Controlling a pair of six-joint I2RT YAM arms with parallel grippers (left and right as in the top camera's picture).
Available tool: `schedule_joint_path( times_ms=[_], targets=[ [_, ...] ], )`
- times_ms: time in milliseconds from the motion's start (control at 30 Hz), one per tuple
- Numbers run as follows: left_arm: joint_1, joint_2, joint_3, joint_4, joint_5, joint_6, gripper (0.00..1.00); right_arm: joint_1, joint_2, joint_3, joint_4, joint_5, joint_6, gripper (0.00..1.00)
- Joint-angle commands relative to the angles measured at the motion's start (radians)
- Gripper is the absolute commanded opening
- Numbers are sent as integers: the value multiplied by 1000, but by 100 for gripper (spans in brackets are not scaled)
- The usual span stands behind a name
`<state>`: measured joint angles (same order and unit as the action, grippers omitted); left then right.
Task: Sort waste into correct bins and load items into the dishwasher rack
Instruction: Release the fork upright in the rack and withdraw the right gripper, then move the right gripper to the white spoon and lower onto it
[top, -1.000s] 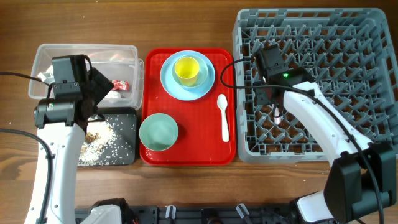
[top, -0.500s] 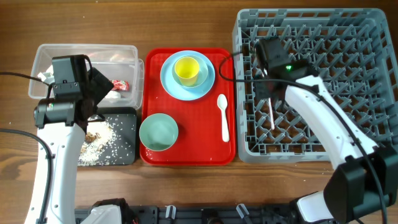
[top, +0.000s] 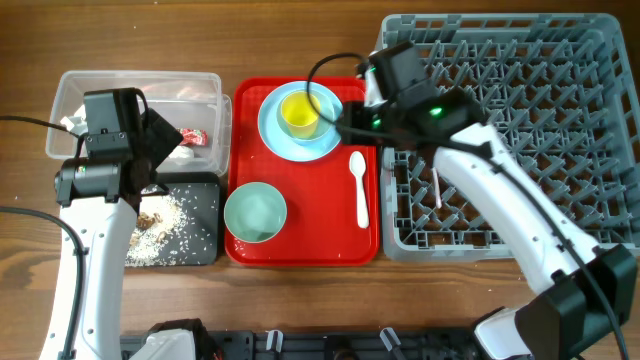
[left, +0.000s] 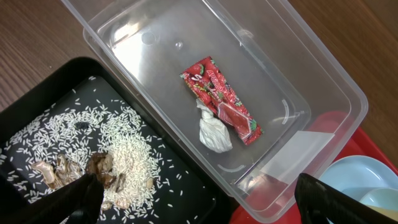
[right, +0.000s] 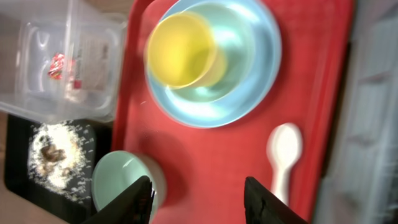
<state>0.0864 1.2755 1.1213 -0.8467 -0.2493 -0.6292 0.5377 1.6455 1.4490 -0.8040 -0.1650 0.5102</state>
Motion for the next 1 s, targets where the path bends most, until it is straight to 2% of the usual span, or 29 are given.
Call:
schedule_joint_path(
  times_ms=[0, 67, 233, 467, 567, 667, 967],
  targets=[
    [5, -9, 12, 0, -6, 16, 100, 131, 0, 15, 6, 210, 194, 49],
    [5, -9, 12, 0, -6, 16, 100, 207, 12, 14, 11, 352, 253, 49],
    [5, -9, 12, 0, -6, 16, 100, 359, 77, 13, 44, 568, 249, 49],
    [5, -9, 12, 0, -6, 16, 100, 402, 225, 13, 53, 575, 247, 49],
    [5, -9, 12, 0, -6, 16, 100, 402, 281, 13, 75, 563, 183, 49],
    [5, -9, 12, 0, -6, 16, 100, 402, 309, 13, 112, 496, 114, 50],
    [5, -9, 12, 0, -6, 16, 100, 397, 341, 13, 140, 489, 117, 50]
  ],
)
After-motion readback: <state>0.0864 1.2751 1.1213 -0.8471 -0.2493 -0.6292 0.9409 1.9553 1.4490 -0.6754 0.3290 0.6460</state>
